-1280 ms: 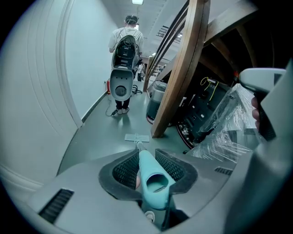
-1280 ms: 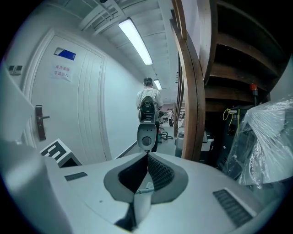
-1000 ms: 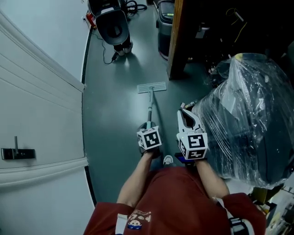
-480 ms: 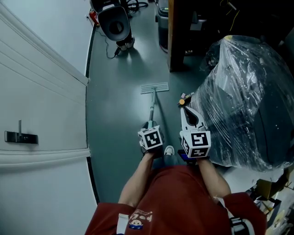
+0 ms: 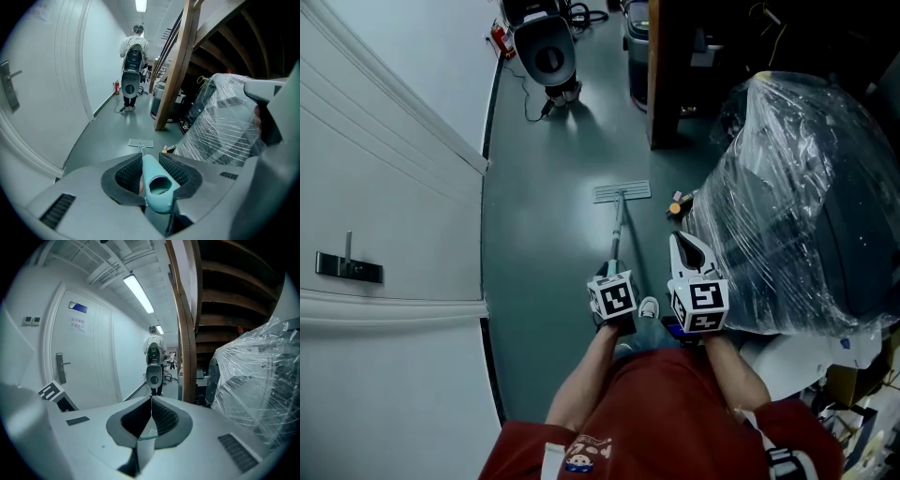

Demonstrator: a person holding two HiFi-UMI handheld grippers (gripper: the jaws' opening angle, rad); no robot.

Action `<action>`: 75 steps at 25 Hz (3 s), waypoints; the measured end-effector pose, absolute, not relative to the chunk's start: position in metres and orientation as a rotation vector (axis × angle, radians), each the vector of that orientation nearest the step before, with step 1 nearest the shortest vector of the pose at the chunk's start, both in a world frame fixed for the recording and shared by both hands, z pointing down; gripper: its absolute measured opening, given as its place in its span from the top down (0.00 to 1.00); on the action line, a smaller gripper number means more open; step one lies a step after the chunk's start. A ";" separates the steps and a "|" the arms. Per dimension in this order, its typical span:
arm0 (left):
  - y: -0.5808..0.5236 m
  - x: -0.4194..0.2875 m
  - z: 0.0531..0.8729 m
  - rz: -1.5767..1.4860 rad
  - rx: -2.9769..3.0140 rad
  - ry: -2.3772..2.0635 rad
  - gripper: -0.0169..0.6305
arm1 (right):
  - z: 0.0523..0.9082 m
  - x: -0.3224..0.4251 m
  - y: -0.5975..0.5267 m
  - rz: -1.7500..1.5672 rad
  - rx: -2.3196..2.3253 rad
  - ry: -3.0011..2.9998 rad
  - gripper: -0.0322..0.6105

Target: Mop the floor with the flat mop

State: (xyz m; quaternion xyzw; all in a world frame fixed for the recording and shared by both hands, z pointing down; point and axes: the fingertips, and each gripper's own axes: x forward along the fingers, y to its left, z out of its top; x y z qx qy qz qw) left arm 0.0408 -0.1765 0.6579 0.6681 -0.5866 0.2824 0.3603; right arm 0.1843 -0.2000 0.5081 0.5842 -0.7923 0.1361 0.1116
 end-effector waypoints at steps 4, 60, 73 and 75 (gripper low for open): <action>-0.150 0.030 0.659 0.739 1.755 -1.497 0.78 | 0.505 0.168 -0.175 0.386 1.728 -2.319 0.92; 0.294 0.107 0.661 0.738 1.683 -1.566 0.78 | 0.504 0.259 0.261 0.410 1.696 -2.388 0.92; 0.380 0.107 0.657 0.773 1.692 -1.528 0.78 | 0.517 0.261 0.330 0.476 1.720 -2.341 0.92; 0.391 0.098 0.657 0.778 1.700 -1.513 0.78 | 0.517 0.249 0.341 0.472 1.726 -2.338 0.92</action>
